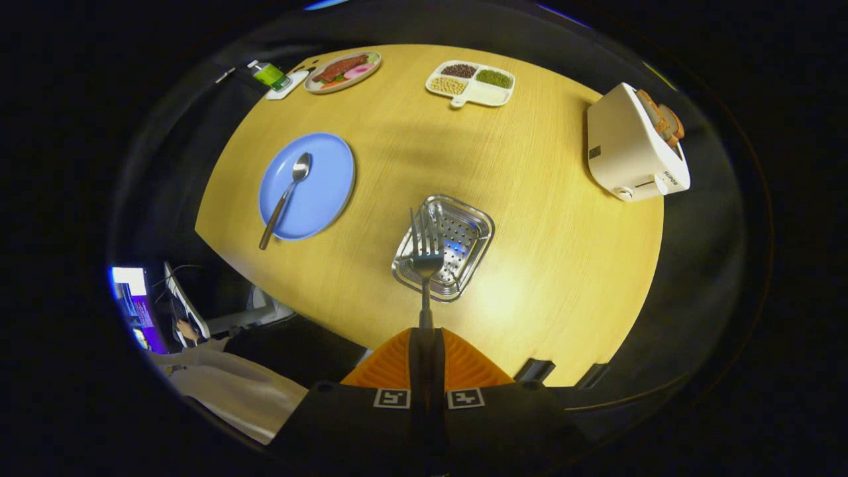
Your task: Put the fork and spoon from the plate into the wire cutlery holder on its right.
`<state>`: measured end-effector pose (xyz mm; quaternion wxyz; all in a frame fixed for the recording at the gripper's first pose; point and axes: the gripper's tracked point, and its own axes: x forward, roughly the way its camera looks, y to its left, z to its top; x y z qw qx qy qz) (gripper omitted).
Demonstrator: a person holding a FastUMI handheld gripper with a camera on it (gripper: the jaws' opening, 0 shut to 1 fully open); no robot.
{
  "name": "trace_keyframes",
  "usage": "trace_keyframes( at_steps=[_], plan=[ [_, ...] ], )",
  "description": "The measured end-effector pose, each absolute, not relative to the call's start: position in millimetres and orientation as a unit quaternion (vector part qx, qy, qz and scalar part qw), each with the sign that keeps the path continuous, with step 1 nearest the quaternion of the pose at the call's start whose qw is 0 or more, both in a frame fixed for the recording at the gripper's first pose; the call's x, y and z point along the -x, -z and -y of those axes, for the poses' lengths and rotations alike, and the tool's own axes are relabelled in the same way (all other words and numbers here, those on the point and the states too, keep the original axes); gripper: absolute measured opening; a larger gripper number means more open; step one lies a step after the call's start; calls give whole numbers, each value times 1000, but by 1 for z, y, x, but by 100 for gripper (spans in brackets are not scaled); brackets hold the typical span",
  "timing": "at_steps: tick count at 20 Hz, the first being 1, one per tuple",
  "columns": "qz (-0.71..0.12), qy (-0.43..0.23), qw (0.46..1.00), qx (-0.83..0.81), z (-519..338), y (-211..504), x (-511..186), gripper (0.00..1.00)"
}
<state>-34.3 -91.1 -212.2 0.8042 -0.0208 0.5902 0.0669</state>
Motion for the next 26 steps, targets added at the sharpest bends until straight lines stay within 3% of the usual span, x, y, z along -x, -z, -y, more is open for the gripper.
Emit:
trace_keyframes(
  at_steps=[8, 15, 17, 19, 20, 24, 26],
  plan=[
    [-666, -84, 741, 21, 101, 243, 18, 6],
    [-668, -89, 739, 12, 96, 242, -1, 15],
    [-642, -87, 761, 14, 97, 235, -13, 29],
    [-621, -87, 779, 2, 93, 226, -16, 59],
    [-611, -85, 787, -10, 91, 221, -17, 82],
    [-559, -79, 823, -60, 75, 199, -20, 100],
    [-524, -75, 844, -85, 65, 186, -19, 100]
  ],
)
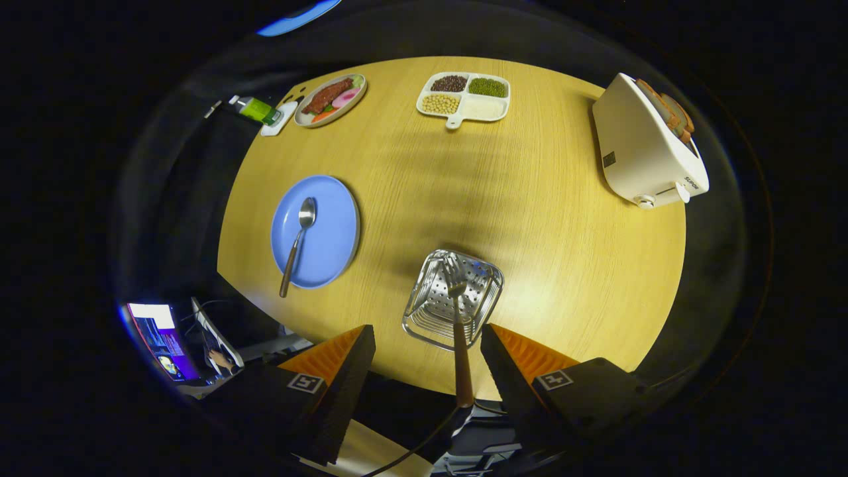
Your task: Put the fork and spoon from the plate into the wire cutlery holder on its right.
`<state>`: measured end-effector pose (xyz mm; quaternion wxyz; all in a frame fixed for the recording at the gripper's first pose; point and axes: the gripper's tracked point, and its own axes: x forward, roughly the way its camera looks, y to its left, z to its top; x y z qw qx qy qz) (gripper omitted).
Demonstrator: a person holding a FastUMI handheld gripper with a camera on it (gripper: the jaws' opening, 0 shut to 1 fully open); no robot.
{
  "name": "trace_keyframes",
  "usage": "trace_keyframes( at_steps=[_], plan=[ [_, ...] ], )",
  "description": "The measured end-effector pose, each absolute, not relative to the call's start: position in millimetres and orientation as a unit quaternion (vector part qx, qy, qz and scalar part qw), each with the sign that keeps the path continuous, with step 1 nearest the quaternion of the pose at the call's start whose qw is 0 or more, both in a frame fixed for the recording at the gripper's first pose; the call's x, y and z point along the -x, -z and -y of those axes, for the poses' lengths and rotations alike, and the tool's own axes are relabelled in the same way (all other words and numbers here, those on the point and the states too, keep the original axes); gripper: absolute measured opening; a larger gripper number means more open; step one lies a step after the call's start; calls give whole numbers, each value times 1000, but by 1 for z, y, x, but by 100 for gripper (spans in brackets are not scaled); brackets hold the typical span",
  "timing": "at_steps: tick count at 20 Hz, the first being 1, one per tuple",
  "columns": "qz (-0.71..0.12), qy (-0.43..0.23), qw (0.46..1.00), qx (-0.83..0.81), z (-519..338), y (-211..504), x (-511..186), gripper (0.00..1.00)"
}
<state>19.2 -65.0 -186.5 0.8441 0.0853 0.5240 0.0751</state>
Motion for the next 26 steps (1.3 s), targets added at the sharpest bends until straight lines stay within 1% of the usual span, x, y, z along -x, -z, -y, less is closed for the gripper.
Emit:
trace_keyframes(
  at_steps=[4, 8, 11, 16, 22, 26],
  plan=[
    [-475, -75, 869, -119, 39, 164, -14, 100],
    [-455, -95, 877, -119, 4, 147, 0, 99],
    [-444, -114, 883, -103, -28, 146, -3, 99],
    [-463, -149, 871, -68, -85, 179, -17, 100],
    [-487, -187, 852, -46, -154, 223, -50, 99],
    [-501, -175, 846, -57, -179, 257, -80, 99]
  ],
)
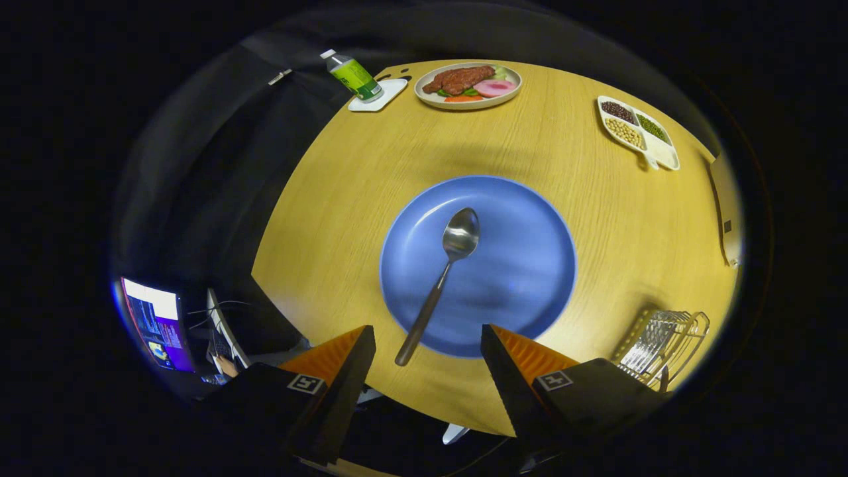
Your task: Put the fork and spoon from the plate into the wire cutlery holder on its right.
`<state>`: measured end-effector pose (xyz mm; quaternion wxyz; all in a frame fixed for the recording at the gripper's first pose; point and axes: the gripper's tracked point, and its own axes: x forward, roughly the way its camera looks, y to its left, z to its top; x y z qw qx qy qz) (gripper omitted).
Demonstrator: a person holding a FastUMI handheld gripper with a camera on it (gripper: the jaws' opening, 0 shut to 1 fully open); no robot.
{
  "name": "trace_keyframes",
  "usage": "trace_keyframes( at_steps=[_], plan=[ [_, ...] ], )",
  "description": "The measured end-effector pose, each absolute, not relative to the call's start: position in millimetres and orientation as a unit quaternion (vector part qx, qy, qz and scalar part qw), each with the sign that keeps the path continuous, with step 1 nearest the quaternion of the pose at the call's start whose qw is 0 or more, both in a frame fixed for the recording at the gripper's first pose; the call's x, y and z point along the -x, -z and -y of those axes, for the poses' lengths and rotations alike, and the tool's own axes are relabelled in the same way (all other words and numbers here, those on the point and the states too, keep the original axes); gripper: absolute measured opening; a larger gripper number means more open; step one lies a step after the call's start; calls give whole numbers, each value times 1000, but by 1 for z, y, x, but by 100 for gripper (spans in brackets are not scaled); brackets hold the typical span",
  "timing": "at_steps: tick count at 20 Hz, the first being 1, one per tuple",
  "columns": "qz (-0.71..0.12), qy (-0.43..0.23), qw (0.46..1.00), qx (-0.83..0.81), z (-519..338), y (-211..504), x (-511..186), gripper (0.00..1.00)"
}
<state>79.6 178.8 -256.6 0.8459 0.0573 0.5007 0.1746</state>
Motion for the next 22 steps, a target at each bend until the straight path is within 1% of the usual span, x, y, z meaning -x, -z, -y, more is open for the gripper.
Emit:
trace_keyframes(
  at_steps=[3, 7, 9, 11, 12, 13, 15, 20, 21, 22],
  plan=[
    [-511, -148, 843, -76, -186, 278, -98, 100],
    [-524, -116, 839, -90, -184, 296, -105, 99],
    [-535, -113, 832, -93, -185, 304, -104, 98],
    [-541, -113, 827, -100, -189, 308, -104, 92],
    [-543, -108, 826, -100, -188, 309, -104, 86],
    [-541, -111, 827, -106, -190, 309, -105, 85],
    [-553, -114, 817, -113, -193, 312, -104, 74],
    [-565, -108, 810, -118, -191, 320, -101, 22],
    [-566, -110, 807, -126, -190, 319, -100, 17],
    [-568, -114, 804, -135, -191, 319, -99, 18]
  ],
)
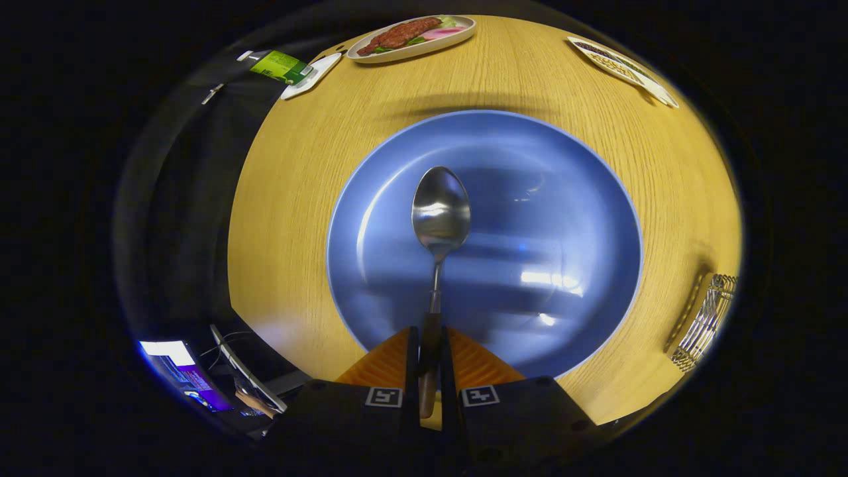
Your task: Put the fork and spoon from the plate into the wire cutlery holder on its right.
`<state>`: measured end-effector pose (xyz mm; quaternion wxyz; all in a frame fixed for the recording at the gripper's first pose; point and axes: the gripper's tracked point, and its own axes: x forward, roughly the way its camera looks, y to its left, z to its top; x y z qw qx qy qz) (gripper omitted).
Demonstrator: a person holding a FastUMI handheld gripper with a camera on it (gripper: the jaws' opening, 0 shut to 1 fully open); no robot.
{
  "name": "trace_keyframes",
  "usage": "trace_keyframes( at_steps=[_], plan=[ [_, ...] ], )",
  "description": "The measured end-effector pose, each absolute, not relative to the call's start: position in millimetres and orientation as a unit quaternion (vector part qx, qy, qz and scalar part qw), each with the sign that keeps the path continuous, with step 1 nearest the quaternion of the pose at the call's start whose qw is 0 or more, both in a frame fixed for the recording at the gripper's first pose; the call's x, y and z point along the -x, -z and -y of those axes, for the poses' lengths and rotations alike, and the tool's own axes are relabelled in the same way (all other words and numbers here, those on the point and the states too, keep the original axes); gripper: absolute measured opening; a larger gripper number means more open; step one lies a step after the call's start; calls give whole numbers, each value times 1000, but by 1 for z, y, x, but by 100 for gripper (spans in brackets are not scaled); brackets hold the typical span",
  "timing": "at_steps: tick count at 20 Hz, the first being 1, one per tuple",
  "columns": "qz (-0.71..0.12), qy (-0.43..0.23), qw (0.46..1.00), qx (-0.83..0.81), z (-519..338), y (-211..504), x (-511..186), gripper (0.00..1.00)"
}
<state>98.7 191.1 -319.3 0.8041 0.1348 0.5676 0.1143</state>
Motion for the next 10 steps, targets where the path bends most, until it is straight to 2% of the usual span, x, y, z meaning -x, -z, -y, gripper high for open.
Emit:
trace_keyframes(
  at_steps=[4, 10],
  plan=[
    [-565, -126, 800, -156, -186, 318, -98, 10],
    [-539, -155, 813, -156, -177, 290, -87, 8]
  ],
)
